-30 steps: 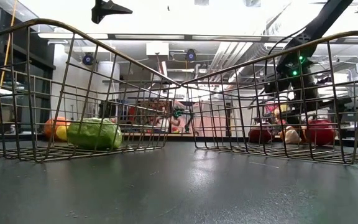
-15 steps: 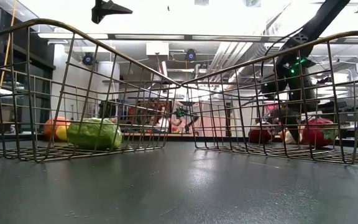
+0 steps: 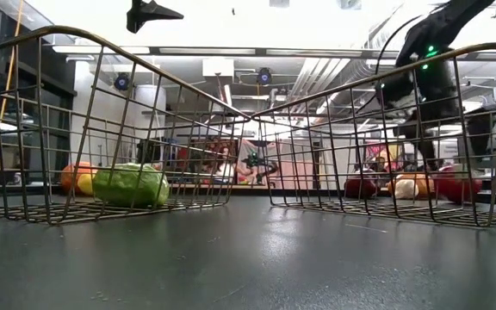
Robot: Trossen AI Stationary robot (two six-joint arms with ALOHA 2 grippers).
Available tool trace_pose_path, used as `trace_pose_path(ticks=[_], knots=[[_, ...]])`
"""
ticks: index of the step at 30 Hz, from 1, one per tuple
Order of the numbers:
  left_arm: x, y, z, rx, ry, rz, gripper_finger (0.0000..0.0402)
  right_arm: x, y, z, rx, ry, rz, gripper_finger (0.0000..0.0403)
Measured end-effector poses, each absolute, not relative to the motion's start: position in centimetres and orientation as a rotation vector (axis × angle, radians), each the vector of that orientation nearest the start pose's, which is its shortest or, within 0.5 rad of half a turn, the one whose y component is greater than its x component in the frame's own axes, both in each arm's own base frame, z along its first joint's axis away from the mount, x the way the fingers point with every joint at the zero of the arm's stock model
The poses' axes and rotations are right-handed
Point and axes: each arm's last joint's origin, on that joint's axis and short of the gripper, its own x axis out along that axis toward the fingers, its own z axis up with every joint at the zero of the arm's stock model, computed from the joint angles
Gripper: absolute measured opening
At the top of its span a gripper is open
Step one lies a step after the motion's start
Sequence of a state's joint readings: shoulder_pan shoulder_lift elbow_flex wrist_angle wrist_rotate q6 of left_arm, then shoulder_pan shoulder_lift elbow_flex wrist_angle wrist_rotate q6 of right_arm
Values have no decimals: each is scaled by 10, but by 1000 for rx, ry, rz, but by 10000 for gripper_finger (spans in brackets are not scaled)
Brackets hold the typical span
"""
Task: Sort produce into baskets
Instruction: Put the tomato into the right basket
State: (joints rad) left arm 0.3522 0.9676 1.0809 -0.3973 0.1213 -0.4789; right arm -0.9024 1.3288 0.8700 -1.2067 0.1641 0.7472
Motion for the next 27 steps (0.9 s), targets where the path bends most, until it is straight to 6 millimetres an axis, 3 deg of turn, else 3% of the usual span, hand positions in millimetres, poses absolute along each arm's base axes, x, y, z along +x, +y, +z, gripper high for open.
trace_pose_path(ticks=[6, 27], knots=[[188, 66, 381, -540, 217, 292, 312, 116, -151, 219, 1150, 1150, -1452, 399], [188, 65, 381, -548, 218, 293, 312, 118, -154, 213, 1216, 1127, -1546, 399]])
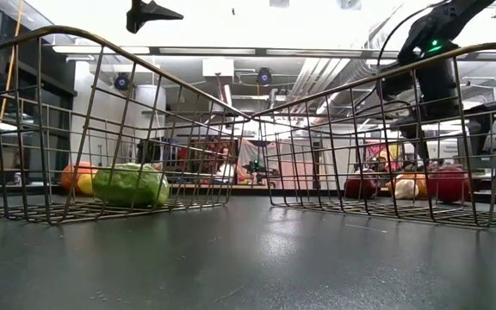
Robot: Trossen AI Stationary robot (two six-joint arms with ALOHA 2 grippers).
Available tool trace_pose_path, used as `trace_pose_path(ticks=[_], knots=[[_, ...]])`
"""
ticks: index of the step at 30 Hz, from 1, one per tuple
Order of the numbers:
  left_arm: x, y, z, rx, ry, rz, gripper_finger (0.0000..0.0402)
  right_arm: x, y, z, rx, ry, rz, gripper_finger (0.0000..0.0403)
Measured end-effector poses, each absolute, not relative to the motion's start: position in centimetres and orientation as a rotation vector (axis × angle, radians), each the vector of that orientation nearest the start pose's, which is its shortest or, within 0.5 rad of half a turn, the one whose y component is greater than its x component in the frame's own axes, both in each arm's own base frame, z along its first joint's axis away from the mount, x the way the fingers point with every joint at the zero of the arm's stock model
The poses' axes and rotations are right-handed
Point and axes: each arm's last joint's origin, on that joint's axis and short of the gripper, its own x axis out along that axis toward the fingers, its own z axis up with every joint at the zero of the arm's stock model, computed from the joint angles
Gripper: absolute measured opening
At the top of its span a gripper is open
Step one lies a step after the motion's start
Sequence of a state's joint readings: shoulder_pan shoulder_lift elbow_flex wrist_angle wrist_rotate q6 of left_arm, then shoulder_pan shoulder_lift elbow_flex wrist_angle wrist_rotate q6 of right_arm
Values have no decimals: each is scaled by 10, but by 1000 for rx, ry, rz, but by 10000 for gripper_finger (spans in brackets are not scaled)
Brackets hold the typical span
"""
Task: Sort produce into baskets
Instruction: Put the tomato into the right basket
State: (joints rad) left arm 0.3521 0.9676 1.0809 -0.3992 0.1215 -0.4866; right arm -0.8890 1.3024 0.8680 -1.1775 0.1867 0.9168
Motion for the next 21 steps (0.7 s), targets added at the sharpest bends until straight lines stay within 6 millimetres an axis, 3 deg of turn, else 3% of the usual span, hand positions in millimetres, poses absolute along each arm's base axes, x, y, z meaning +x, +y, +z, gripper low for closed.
trace_pose_path(ticks=[12, 21], knots=[[188, 65, 381, -550, 221, 284, 312, 145, -150, 192, 1197, 1252, -1444, 399], [188, 65, 381, -550, 221, 283, 312, 144, -137, 194, 1102, 1372, -1460, 399]])
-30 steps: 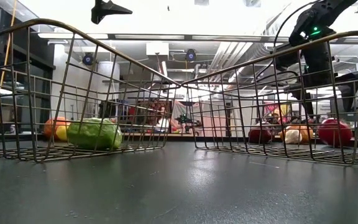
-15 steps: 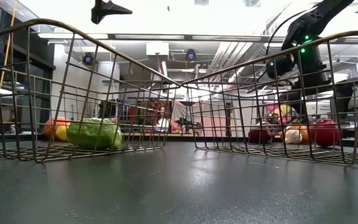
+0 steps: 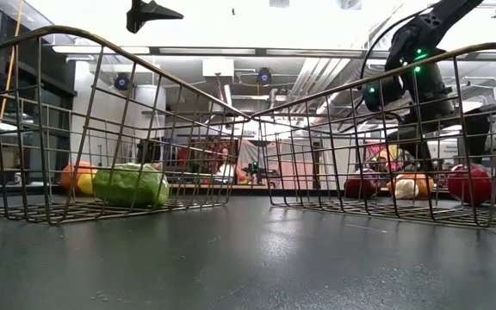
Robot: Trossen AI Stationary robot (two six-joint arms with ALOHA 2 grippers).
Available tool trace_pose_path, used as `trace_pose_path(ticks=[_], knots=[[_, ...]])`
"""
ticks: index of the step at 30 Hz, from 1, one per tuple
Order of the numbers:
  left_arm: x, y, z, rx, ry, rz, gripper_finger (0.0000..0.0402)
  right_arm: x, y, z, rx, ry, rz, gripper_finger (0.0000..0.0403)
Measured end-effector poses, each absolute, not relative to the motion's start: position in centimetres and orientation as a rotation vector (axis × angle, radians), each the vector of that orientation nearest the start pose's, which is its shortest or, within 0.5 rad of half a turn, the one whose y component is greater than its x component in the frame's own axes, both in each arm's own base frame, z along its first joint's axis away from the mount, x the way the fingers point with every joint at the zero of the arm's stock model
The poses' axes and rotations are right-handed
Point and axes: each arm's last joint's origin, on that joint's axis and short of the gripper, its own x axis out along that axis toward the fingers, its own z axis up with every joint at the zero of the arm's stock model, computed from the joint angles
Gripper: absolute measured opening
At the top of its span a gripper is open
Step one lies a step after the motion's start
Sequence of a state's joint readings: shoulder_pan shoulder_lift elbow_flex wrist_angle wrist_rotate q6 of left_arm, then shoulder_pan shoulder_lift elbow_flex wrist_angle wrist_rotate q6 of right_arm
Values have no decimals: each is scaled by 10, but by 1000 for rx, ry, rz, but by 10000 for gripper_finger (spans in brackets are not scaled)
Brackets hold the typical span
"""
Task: Sort produce into baskets
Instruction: Put the tomato into the right basket
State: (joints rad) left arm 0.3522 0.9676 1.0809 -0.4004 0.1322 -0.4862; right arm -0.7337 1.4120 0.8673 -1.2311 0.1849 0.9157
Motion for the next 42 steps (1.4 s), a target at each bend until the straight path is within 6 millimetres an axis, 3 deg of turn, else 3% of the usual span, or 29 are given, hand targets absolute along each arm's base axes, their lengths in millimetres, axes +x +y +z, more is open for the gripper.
trace_pose_path(ticks=[10, 30, 42], knots=[[188, 65, 380, -552, 231, 285, 312, 153, -128, 194, 1088, 1403, -1376, 399], [187, 65, 376, -562, 275, 293, 312, 153, -123, 194, 1108, 1422, -1403, 399], [187, 64, 374, -559, 291, 282, 312, 135, -104, 143, 1267, 1420, -1379, 399]])
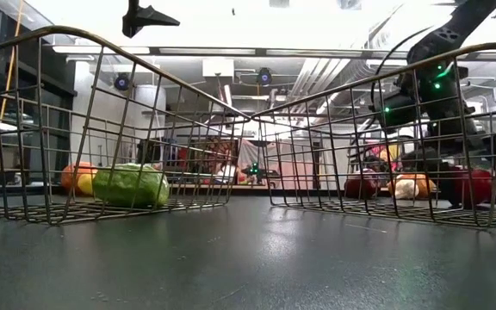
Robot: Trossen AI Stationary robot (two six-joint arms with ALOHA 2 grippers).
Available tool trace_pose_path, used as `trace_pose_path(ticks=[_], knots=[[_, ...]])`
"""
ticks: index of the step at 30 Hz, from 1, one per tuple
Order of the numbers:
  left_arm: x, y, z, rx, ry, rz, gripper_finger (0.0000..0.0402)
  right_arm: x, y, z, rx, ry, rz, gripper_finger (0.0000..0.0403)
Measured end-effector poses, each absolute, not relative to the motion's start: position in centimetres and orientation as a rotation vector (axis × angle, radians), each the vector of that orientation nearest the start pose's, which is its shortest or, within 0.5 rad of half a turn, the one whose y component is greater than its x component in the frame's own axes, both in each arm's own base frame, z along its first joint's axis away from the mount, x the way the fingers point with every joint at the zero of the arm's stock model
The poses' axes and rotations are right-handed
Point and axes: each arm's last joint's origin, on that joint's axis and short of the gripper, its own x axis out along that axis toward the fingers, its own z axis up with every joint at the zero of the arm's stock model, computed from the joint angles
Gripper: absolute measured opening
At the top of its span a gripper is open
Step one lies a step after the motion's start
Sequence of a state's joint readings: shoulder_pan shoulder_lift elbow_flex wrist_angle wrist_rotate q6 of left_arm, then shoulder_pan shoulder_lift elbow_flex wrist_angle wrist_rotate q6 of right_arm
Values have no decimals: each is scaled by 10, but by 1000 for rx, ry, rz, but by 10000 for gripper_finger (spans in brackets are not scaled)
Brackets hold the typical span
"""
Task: Sort produce into baskets
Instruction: Put the tomato into the right basket
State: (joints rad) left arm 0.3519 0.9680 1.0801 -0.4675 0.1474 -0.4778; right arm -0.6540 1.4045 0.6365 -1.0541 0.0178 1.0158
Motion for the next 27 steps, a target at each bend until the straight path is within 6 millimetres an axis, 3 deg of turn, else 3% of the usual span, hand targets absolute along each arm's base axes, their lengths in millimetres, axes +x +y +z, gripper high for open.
trace_pose_path(ticks=[13, 23, 27], knots=[[187, 64, 374, -560, 291, 282, 312, 147, -122, 162, 1186, 1274, -1446, 399], [187, 64, 374, -575, 290, 285, 312, 142, -122, 151, 1254, 1242, -1437, 396], [187, 64, 374, -575, 289, 285, 312, 141, -120, 146, 1275, 1219, -1447, 362]])
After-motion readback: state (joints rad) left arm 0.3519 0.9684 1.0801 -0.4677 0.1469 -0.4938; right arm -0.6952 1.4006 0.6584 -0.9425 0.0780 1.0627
